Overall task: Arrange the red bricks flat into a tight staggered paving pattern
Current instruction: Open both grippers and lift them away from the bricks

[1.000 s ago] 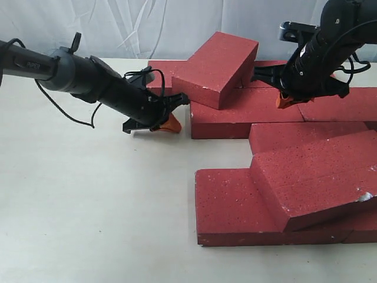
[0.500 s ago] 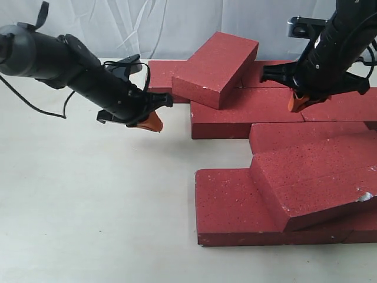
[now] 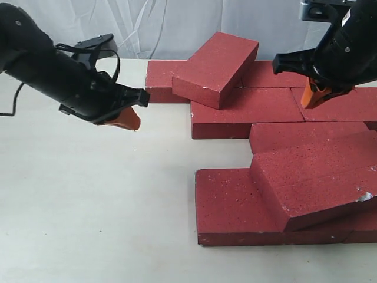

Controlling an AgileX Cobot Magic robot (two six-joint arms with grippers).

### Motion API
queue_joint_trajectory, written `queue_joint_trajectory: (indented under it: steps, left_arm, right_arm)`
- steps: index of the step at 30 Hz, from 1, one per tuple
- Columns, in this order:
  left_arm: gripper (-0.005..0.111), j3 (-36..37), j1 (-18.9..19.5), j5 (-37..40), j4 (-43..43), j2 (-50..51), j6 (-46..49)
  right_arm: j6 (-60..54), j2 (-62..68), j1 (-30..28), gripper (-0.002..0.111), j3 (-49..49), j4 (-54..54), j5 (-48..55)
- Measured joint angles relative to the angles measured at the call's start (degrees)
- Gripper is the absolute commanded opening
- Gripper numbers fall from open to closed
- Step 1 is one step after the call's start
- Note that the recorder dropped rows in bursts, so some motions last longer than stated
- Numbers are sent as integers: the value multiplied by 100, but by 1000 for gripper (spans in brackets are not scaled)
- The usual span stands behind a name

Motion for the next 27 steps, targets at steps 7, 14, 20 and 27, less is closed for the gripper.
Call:
queue_joint_trajectory:
  steps: [7,14,20,27]
  left_arm:
    - [0,449,0,408,1514,-1234,-1371]
    - [0,759,0,821,2327,-2810,-2337]
    - [0,824,0,1357,2905,-4095,-2868]
    - [0,841,0,2267,4262,-5076,-3527]
  right_arm:
    - [-628,-415,5,-1,0,312,245]
    - [-1146,-525,5,-1,0,753,305]
    - [-1334,-525,5,-1,0,912,305]
    - [-1487,-538,5,-1,326,934,32]
